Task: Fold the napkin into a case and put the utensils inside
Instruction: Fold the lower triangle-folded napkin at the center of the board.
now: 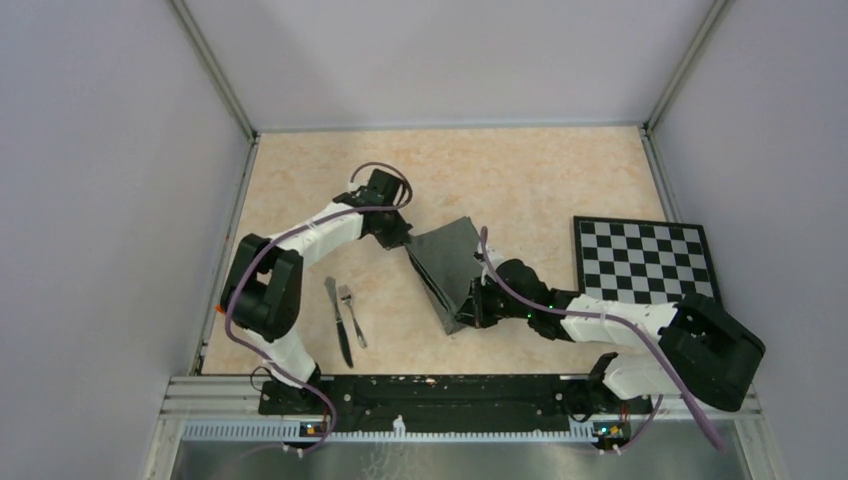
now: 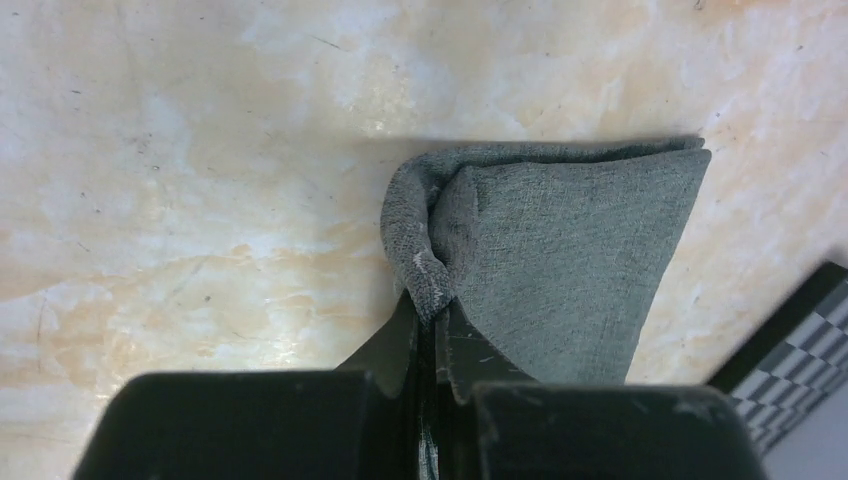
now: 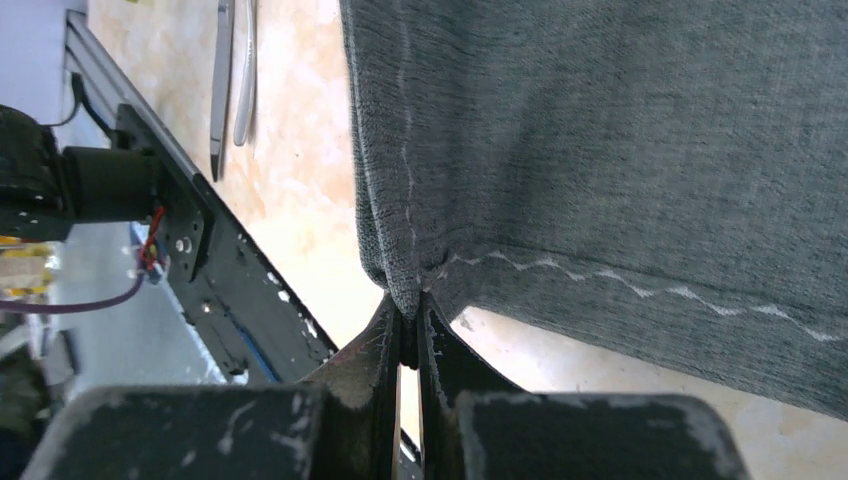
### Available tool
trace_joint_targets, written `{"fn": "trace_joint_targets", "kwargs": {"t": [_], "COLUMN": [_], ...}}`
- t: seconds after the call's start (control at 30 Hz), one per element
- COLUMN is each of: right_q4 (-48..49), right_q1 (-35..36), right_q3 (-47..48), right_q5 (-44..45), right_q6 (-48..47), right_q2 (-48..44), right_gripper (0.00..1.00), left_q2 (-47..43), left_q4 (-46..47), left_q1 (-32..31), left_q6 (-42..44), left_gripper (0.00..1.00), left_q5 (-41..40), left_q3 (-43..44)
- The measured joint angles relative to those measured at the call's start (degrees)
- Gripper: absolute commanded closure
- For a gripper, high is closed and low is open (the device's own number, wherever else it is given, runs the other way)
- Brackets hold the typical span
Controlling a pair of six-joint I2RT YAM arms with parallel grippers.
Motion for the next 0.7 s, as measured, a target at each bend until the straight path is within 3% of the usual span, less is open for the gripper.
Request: {"fn": "trace_joint_targets", "kwargs": {"t": [0.4, 0.7], "right_q4": [9.5, 6.7], "right_q1": [-12.5, -14.5], "right_q3": [-7.7, -8.2], "right_q5": [-12.5, -12.7], "right_q6": [3.7, 0.2], "right_q2": [-0.1, -0.2], "right_gripper": [1.0, 1.0], "left_q2": [15.9, 26.4], "left_q4": [-24.2, -32.2], "left_q1": [-9.5, -13.3], "left_q6": [-10.5, -13.7], "left_gripper": [1.0, 1.0], "left_q5": [-18.9, -23.7], "left_q3": [24.7, 37.0]}}
